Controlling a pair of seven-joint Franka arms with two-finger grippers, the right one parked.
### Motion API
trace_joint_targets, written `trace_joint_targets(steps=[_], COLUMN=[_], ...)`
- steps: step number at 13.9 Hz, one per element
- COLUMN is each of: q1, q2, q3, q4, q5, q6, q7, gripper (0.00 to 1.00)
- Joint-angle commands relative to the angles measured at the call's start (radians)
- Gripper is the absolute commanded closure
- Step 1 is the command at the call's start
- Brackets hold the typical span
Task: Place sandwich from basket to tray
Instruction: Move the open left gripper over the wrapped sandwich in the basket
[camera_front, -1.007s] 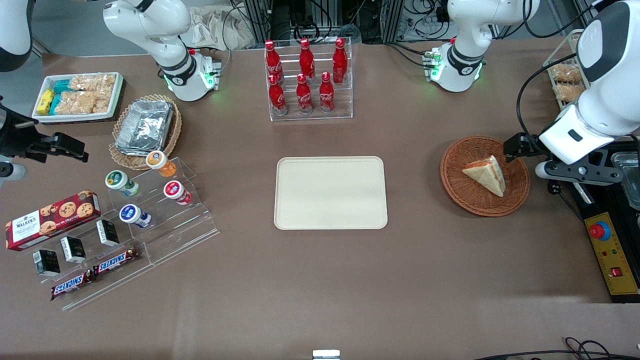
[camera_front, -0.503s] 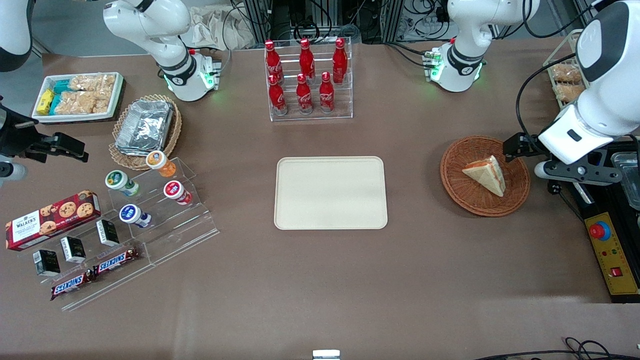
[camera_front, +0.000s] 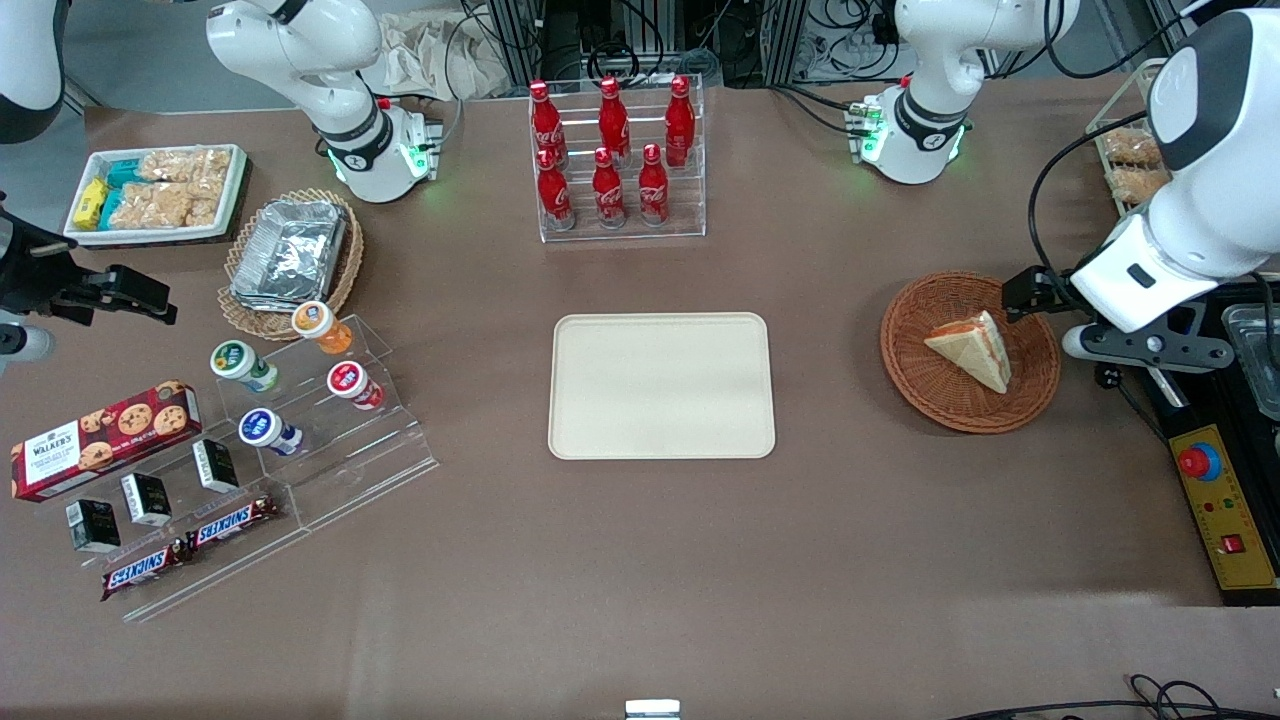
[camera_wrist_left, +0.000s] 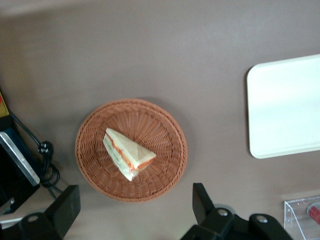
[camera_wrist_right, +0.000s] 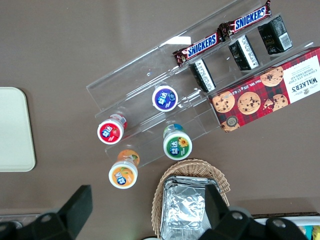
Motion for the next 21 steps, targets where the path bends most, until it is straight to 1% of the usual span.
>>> trace_joint_targets(steps=[1,4,6,10,12,15,18,21], q1=[0.002,0.007,0.007,0.007,0.009,0.009,0.009,0.009], q2=[-0.007,-0.045,-0.083,-0.221,-0.237,-0.271,-0.265,-0.251], q3=[0.005,0.027,0.03,0.031,0.045,0.1,0.132,0.143], q4=[0.0,-0.064,-0.135,-0.377,-0.428,-0.547,-0.619,-0.702], q5=[-0.007,-0.006,-0.007,-0.006,-0.004,-0.004,-0.007,-0.015], q6=[-0.033,-0.032,0.006,0.184,0.203,0.287,0.332,0.425], q7=[0.001,-0.011,-0.067,-0.222,-0.313,-0.411,-0.485,-0.535], gripper=[0.0,0.0,0.0,0.0,0.0,0.0,0.0,0.0])
